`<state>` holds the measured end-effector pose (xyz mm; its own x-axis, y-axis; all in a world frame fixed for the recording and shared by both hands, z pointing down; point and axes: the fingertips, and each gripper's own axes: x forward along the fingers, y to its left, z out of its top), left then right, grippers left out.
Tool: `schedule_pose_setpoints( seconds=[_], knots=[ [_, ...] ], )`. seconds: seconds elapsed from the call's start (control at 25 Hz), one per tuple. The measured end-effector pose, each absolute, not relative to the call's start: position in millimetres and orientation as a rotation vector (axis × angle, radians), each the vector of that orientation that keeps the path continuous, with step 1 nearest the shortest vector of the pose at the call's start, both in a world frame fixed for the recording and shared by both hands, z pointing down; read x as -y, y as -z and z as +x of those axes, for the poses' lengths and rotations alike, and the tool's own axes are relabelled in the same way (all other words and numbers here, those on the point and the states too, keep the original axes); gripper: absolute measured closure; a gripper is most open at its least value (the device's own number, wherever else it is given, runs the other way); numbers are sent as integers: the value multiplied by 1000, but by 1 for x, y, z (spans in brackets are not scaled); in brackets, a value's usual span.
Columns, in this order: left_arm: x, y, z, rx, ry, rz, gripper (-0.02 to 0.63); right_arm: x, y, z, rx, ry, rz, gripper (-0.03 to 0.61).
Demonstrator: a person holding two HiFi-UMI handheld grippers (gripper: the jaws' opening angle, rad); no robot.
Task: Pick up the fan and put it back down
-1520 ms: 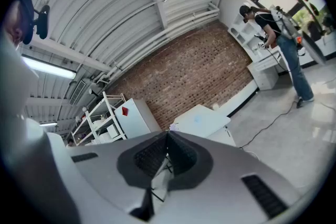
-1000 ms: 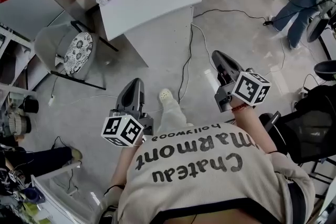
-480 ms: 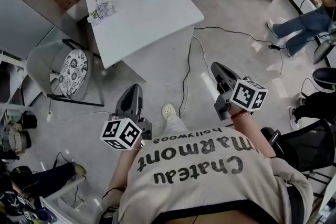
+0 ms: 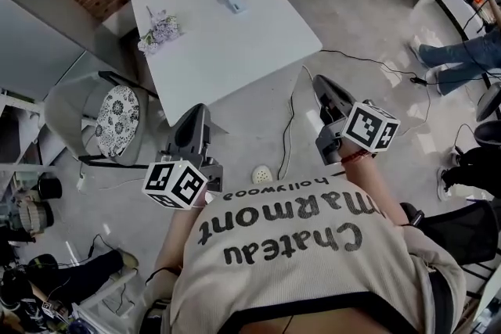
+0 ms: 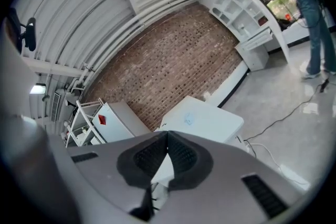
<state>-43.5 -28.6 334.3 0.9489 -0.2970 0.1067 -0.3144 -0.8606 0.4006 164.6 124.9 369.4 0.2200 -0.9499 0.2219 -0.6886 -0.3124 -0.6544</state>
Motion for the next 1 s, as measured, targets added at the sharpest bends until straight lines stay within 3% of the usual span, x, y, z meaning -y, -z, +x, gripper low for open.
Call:
schedule_pose_setpoints(
  seconds=[1.0],
  knots=[
    [132,-363,-9,456,-43,2626,612,-17,-429,189,-1443,985,-2025,575]
  ],
)
